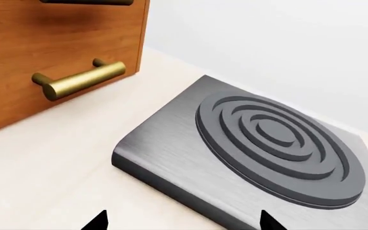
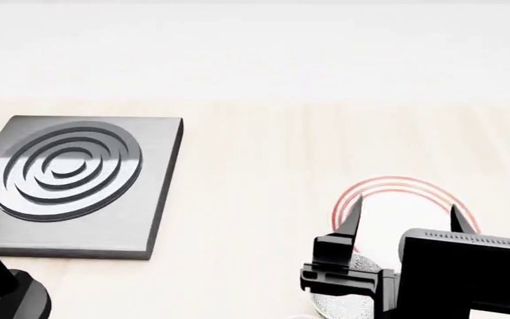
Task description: Pick the akita bowl between the plate and the ramekin and place it on the plate.
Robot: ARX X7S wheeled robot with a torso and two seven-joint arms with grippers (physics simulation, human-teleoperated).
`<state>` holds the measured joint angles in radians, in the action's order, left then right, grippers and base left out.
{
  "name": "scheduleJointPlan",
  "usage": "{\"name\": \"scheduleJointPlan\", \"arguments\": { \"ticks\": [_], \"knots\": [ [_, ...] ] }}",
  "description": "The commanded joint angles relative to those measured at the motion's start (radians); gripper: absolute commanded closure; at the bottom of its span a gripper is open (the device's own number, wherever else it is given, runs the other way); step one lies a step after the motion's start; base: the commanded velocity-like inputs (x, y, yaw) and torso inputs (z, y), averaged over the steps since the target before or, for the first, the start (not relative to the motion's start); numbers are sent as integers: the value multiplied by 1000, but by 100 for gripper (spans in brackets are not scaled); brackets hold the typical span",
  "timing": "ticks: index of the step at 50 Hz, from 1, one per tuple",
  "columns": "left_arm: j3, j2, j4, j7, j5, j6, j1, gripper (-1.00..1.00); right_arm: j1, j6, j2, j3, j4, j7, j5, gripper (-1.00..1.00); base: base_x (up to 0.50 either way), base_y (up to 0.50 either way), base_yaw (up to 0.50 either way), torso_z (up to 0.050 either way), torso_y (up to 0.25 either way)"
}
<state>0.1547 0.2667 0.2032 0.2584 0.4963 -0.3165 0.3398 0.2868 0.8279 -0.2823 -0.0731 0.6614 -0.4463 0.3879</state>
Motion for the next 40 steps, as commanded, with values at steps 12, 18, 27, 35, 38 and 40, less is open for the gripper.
{"name": "scheduleJointPlan", "arguments": {
  "ticks": [12,18,27,35,38,40],
  "knots": [
    [-8,1,14,5,0,7,3,-100,2,112,34,74,-126,1,107,-100,0,0,0,0,0],
    [-9,2,10,7,1,9,1,-100,1,97,40,93,-161,4,115,-100,0,0,0,0,0],
    [-11,4,10,6,2,13,0,-100,34,186,49,129,-192,3,184,-100,0,0,0,0,0],
    [-13,5,7,10,4,12,-1,-100,49,210,39,128,-214,3,195,-100,0,0,0,0,0],
    [-14,5,9,9,3,15,-2,-100,51,199,36,127,-245,13,192,-100,0,0,0,0,0],
    [-15,5,10,9,3,17,-2,-100,56,218,48,147,-246,2,210,-100,0,0,0,0,0]
  ]
}}
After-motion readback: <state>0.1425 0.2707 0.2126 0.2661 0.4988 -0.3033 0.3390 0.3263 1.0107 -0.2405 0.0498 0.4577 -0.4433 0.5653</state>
